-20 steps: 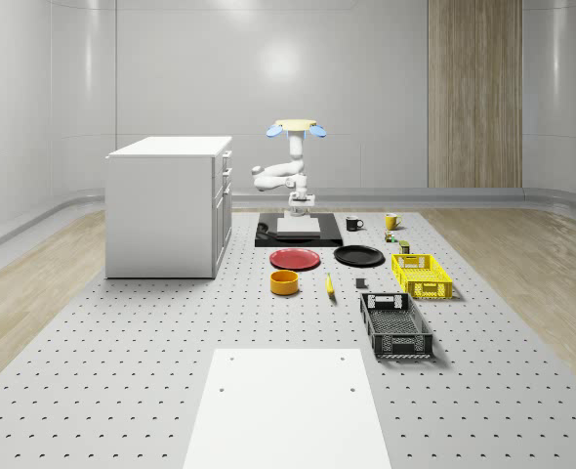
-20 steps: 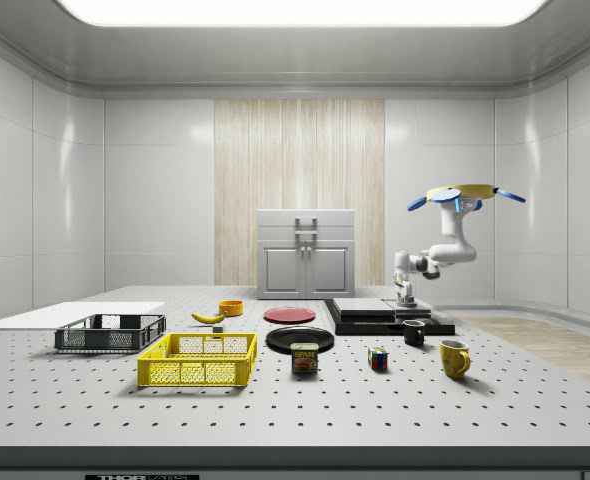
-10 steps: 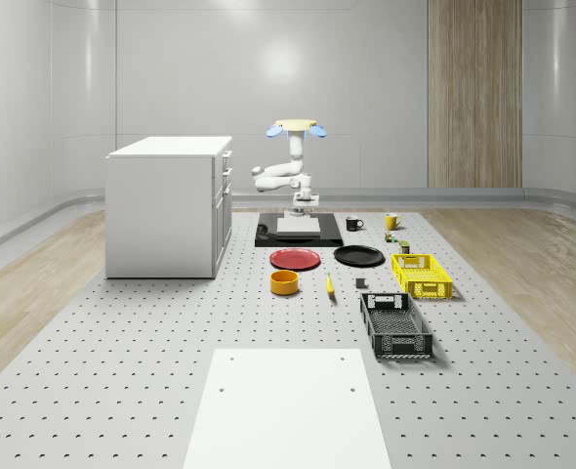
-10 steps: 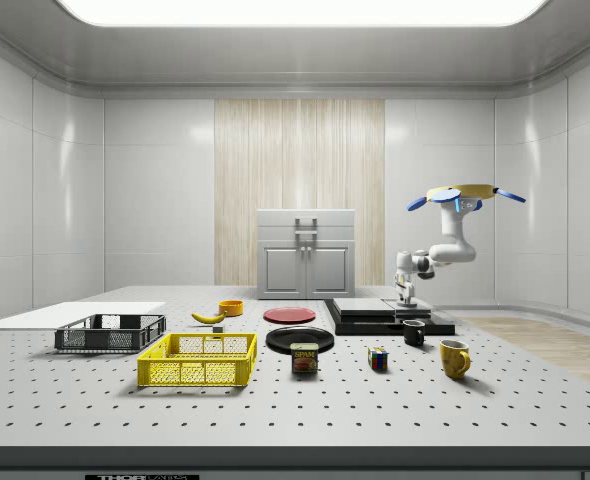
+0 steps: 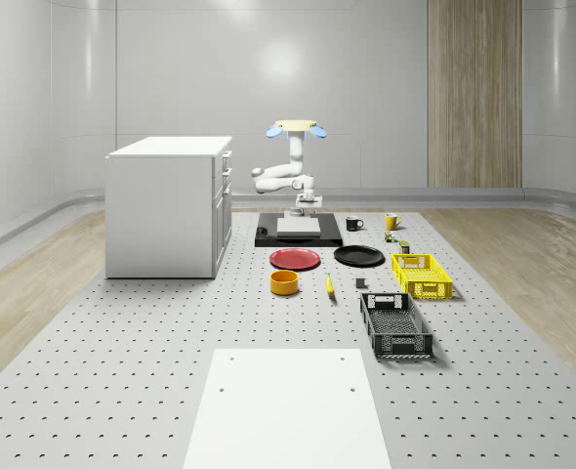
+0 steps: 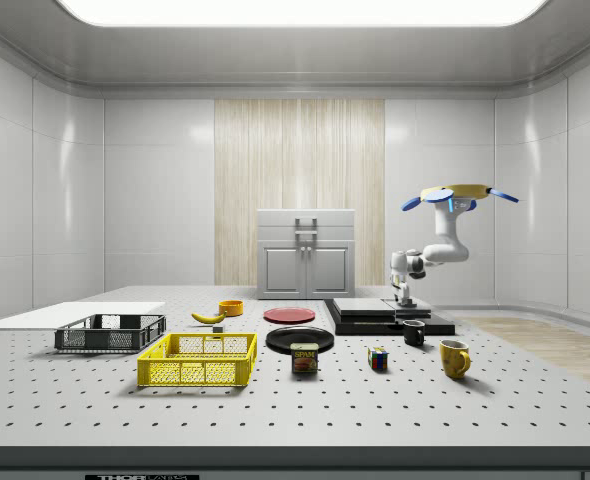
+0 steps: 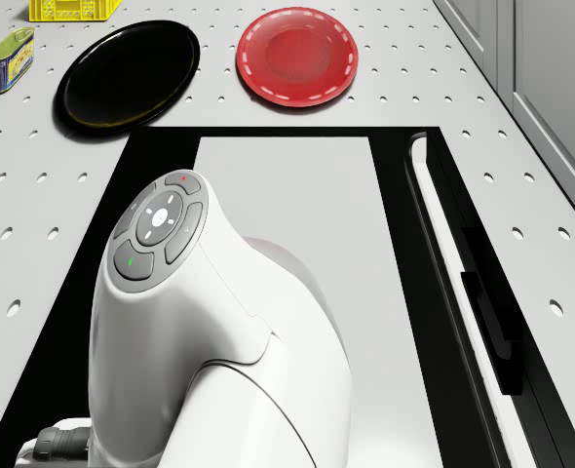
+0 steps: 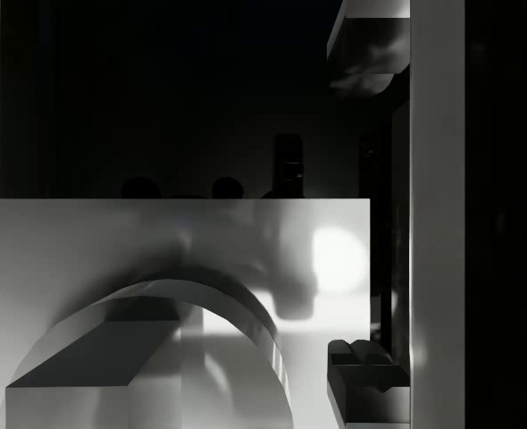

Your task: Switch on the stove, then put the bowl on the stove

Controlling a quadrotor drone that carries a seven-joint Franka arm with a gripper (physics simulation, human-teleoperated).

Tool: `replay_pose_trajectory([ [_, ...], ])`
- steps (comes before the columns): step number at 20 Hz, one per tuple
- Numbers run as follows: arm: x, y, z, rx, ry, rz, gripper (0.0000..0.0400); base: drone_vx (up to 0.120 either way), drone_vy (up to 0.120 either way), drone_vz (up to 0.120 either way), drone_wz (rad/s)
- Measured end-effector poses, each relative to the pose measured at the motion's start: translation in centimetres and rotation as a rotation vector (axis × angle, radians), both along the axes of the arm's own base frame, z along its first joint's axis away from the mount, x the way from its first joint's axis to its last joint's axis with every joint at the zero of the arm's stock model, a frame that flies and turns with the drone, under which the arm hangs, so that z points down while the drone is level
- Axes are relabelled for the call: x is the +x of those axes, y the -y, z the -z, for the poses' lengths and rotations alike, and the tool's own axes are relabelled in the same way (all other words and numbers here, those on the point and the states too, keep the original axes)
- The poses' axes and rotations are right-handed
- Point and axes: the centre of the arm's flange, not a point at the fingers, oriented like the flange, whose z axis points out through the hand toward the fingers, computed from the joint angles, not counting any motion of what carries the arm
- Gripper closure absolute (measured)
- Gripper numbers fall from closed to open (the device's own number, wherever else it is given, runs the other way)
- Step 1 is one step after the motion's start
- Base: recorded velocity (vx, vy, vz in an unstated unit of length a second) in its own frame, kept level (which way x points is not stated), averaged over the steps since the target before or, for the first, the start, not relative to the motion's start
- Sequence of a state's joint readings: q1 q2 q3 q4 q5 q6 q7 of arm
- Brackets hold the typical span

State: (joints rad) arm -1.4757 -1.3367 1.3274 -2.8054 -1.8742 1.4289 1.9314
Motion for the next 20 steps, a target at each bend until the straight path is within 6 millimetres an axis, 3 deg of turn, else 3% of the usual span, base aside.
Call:
replay_pose_trajectory([
  [16, 0.0, -7.5, 0.0, 0.0, 0.0, 0.0, 0.0, 0.0, 0.0, 0.0, 0.0],
  [20, 0.0, -9.3, 0.0, 0.0, 0.0, -0.001, 0.0, 0.12, 0.0, 0.0, 0.0],
])
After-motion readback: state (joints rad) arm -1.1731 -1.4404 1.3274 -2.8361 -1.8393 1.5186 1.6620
